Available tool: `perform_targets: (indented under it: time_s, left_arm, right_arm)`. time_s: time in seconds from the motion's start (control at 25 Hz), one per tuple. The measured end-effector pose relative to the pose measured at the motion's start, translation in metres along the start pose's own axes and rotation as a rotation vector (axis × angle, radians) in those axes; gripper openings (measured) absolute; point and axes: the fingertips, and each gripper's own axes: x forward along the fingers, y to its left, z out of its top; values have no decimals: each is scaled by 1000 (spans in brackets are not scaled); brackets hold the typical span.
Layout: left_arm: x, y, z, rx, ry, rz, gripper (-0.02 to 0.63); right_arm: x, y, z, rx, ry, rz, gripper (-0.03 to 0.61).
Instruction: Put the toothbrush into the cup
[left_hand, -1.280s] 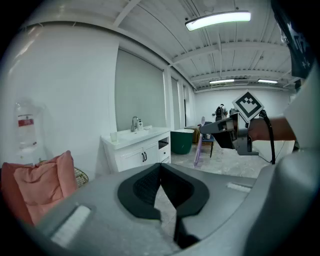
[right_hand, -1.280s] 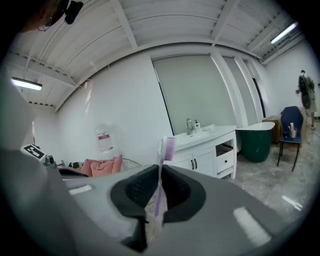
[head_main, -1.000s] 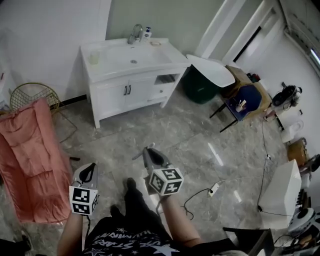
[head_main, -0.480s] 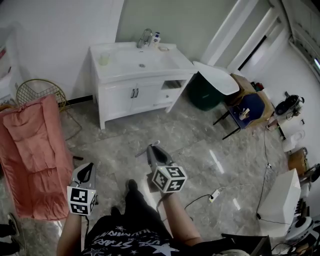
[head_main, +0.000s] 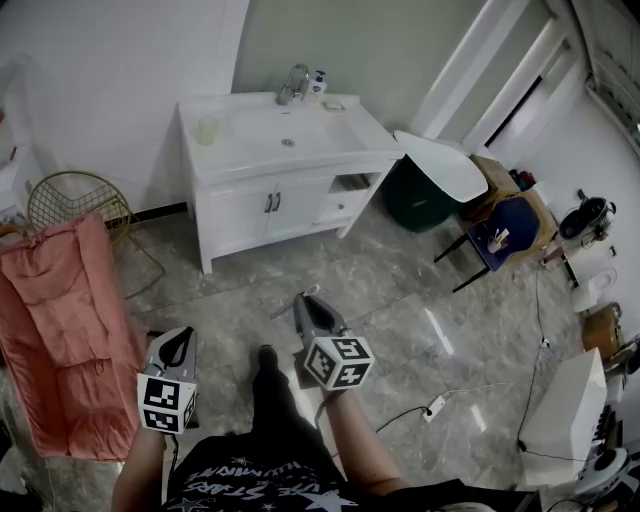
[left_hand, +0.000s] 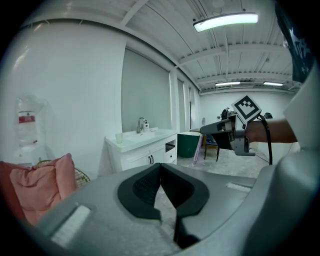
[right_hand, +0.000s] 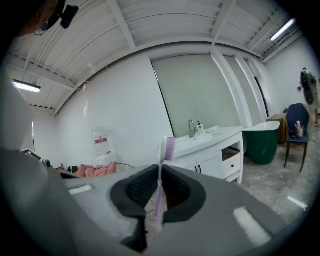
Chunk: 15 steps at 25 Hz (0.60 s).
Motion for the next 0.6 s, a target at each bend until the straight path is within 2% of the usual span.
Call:
perform_targets:
  time_s: [0.2,0.6]
  left_arm:
    - [68,22,17,2,18,28,8]
    - [216,62,87,-46,39,118,8]
  right_arm:
    - [70,-44,17,14,15,33,28]
    - [215,-134,91,15,43,134,28]
